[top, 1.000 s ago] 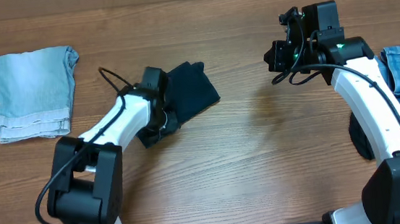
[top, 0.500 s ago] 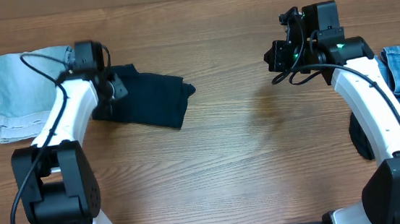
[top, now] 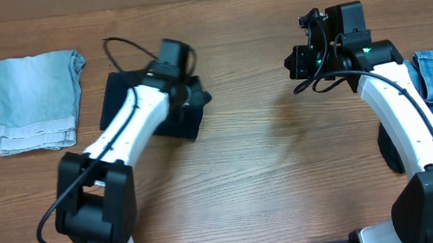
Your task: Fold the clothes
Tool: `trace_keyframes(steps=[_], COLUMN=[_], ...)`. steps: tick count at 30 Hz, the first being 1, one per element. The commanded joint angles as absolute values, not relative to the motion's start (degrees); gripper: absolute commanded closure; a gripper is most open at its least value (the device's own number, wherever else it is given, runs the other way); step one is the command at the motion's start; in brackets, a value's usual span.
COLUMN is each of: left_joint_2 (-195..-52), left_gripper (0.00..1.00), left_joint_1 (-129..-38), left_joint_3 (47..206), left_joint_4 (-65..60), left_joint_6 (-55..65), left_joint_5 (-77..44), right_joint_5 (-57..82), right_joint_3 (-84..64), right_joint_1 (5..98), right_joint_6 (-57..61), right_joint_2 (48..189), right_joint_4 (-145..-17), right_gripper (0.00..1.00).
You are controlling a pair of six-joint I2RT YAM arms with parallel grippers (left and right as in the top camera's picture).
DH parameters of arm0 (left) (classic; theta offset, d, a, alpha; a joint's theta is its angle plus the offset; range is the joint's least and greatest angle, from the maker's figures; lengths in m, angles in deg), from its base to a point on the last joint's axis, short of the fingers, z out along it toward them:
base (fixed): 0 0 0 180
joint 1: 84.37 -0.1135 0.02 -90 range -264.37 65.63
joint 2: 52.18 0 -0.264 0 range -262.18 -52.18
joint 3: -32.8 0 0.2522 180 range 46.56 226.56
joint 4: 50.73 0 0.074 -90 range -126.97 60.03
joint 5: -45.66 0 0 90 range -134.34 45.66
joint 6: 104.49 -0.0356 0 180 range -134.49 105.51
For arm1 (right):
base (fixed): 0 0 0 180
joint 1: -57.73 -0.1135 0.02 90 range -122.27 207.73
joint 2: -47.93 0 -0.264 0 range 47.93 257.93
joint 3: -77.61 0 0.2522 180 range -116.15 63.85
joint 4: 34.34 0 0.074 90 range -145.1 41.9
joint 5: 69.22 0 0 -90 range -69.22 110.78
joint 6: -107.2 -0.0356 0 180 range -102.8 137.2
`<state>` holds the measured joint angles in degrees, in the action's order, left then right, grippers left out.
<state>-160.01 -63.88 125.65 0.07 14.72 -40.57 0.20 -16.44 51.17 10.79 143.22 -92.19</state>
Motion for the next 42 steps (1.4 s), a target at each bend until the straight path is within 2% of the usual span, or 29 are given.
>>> trace_keyframes(steps=[1, 4, 6, 10, 14, 18, 23, 30, 34, 39, 42], left_joint_2=[-165.0, -170.5, -170.5, -170.4, -170.0, -175.9, -184.7, -184.7, -184.7, -182.3, -173.0], left_gripper=[0.89, 0.91, 0.91, 0.92, 0.90, 0.91, 0.94, 0.95, 0.95, 0.96, 0.94], left_joint_1=[-62.4, -62.6, -62.6, -62.5, -63.1, -66.1, -64.9, -55.3, -50.2, -49.9, -53.2], left_joint_3=[125.6, 125.6, 127.1, 135.5, 144.9, 142.3, 142.3, 142.3, 142.3, 142.3, 143.2], left_joint_4=[-4.2, -7.1, -8.2, -0.4, 8.2, 9.8, 10.8, 20.1, 28.3, 35.0, 34.1], left_joint_6=[23.5, 26.2, 21.1, 16.1, 14.5, 20.3, 16.6, 5.9, 4.8, 7.4, 10.2], left_joint_5=[-44.4, -44.5, -44.0, -40.5, -45.1, -47.0, -41.8, -43.7, -48.8, -46.4, -47.9], right_joint_5=[-0.7, -2.9, -2.9, -2.9, -2.9, -2.9, -2.9, -2.9, -2.9, -2.9, -2.9], right_joint_3=[-16.9, -16.9, -16.9, -16.9, -16.9, -16.9, -16.9, -16.9, -16.9, -16.9, -16.9], right_joint_1=[52.8, 55.1, 56.0, 56.1, 56.1, 56.0, 56.0, 56.0, 56.0, 56.0, 56.0], right_joint_6=[11.2, 11.3, 11.3, 11.3, 11.3, 11.3, 11.3, 11.3, 11.3, 11.3, 11.3], right_joint_2=[143.0, 142.9, 142.9, 142.9, 142.9, 142.9, 142.9, 142.9, 142.9, 142.9, 142.9], right_joint_4=[-91.0, -91.6, -91.7, -91.1, -91.1, -91.6, -92.8, -92.9, -92.8, -92.8, -92.8], right_gripper=[0.96, 0.96, 0.96, 0.96, 0.96, 0.96, 0.96, 0.96, 0.96, 0.96, 0.96])
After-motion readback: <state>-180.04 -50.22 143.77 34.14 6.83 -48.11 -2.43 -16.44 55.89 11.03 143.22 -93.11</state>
